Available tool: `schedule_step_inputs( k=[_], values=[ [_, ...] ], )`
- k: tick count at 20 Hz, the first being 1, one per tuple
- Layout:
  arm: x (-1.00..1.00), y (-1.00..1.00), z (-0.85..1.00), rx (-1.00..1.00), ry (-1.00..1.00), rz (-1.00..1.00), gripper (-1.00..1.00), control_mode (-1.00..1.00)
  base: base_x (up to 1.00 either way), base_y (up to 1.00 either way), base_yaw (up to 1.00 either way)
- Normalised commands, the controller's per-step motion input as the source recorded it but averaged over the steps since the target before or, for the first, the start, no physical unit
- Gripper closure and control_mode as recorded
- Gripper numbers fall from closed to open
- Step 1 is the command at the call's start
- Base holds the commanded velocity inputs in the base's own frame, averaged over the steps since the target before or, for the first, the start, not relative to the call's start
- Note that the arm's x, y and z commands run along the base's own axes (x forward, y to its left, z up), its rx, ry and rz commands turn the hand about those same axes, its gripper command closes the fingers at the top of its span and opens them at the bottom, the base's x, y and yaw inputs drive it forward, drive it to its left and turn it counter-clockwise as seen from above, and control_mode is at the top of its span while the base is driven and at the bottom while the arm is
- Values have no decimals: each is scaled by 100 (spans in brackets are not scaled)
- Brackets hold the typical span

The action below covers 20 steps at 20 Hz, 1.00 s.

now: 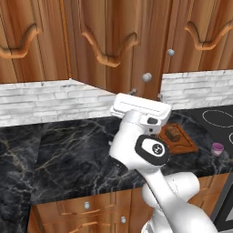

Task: Pick the bread, place it on the cutting board, pick the jam, place it on the counter, and close the cabinet.

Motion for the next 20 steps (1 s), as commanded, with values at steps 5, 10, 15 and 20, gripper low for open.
schedule_step_inputs(
  k=[5, 10, 15, 20],
  values=[
    [58, -9, -6, 0, 0, -1, -100, -100, 0, 0, 0],
    [59, 0, -1, 0, 0, -3, -100, -100, 0, 0, 0],
    [59, 0, 0, 0, 0, -2, -100, -100, 0, 0, 0],
    [53, -1, -2, 0, 0, 0, -100, -100, 0, 0, 0]
  ],
)
